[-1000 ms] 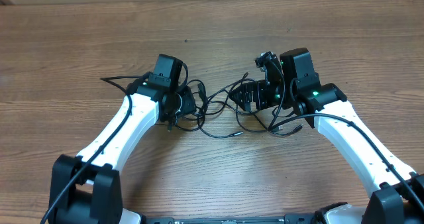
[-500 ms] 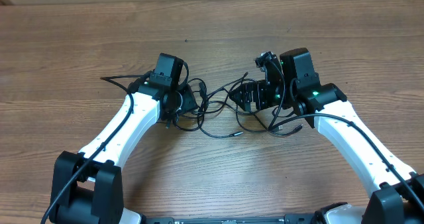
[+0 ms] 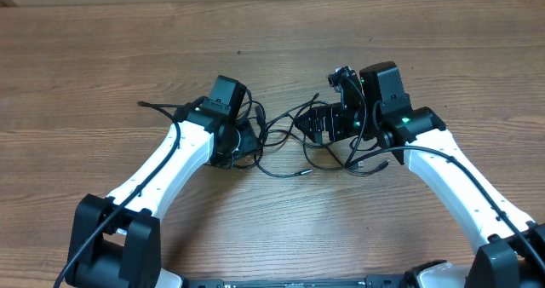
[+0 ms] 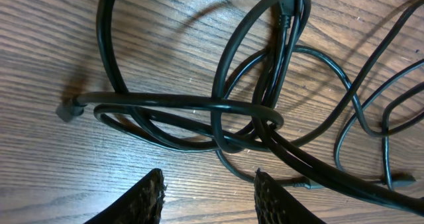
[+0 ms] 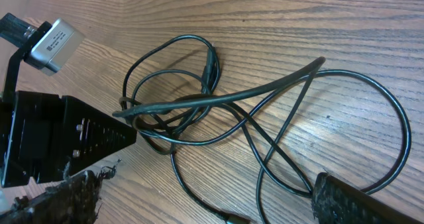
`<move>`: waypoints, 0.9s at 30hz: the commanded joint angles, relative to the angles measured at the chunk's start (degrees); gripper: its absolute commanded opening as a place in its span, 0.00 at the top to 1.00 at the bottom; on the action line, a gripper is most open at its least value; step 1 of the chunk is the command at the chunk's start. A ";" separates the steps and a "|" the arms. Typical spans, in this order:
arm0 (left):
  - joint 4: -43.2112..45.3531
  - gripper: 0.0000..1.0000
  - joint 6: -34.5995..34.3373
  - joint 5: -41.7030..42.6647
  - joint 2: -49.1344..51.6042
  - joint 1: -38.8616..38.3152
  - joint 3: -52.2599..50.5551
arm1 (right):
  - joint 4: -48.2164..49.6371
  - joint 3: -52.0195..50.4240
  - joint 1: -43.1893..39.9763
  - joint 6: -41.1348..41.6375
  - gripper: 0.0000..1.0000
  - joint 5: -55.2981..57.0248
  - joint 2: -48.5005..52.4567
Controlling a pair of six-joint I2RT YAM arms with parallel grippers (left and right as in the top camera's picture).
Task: Untangle cables
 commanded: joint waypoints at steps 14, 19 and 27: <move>1.77 0.42 -7.37 -5.35 0.42 -1.14 -0.85 | 0.28 1.03 0.11 -0.39 0.00 0.83 0.37; 2.56 0.44 -7.69 -5.90 0.98 -2.49 -0.87 | 0.28 1.03 0.11 -0.39 0.00 1.07 0.37; 4.79 0.49 -9.29 -5.68 4.90 -3.08 -0.87 | 0.20 1.03 0.11 -0.39 0.00 1.09 0.37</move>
